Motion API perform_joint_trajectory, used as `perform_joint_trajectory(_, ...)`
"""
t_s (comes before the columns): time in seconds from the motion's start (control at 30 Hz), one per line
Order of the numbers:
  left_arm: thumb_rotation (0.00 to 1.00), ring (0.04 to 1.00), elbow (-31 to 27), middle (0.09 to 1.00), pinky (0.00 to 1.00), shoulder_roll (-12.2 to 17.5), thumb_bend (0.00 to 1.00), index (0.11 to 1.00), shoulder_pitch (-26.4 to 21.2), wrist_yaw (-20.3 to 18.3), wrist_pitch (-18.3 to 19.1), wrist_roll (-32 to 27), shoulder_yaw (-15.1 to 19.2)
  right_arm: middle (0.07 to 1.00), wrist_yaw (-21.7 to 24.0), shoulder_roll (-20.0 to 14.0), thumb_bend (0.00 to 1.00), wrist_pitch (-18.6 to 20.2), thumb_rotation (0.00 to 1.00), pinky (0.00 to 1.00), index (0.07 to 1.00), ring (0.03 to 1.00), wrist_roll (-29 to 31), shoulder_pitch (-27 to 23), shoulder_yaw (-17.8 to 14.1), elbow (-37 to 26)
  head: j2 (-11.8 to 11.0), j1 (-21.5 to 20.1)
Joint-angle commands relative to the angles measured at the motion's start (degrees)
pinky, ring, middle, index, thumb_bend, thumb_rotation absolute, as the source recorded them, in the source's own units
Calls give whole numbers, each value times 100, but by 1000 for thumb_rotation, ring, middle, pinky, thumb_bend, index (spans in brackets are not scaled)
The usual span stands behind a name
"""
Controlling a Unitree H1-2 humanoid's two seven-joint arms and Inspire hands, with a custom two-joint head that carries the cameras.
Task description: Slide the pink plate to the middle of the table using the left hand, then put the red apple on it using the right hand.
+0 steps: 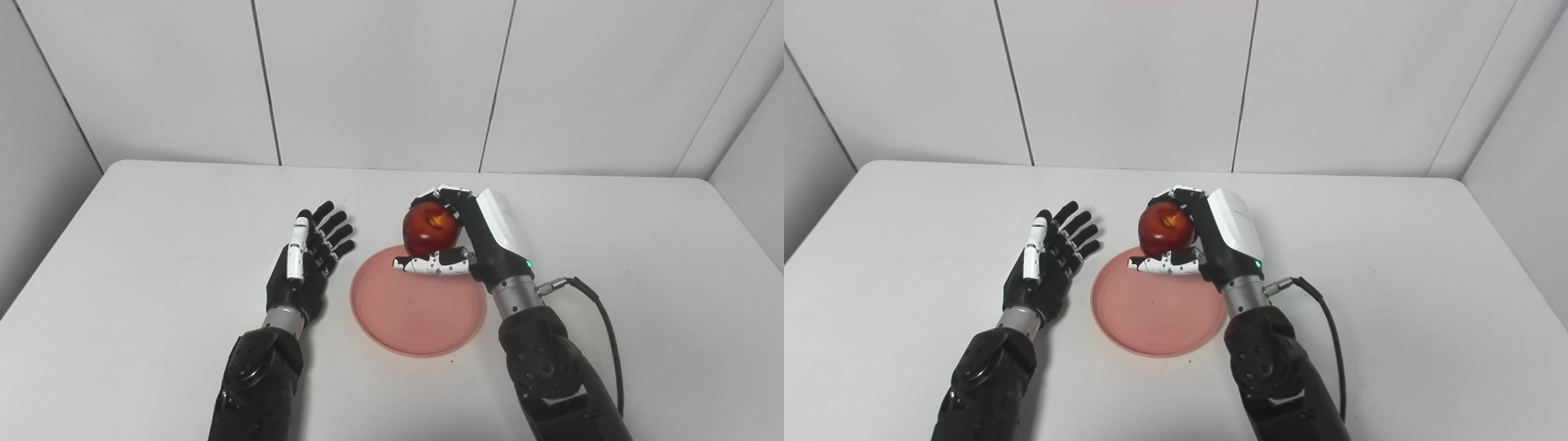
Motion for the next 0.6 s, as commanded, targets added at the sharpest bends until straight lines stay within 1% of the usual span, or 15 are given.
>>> perform_joint_trajectory(0.0,1000,856,42,868,845,-20,381,857,-124,71,64,25,19,452,-11,81,517,-394,129,280,486,361,4,-178,38,-65,9,27)
perform_joint_trajectory(0.27,1000,842,30,849,821,-3,373,845,-134,101,-11,121,-7,468,51,80,516,-610,126,304,486,386,139,-99,153,145,38,60)
perform_joint_trajectory(0.5,1000,844,64,858,825,-4,365,853,-141,74,-30,144,-20,469,170,134,515,-563,126,306,486,386,161,7,225,329,46,61)
perform_joint_trajectory(0.57,1000,845,53,860,827,-10,367,854,-140,84,-13,150,-25,467,138,150,515,-601,125,305,486,384,142,21,238,410,51,61)
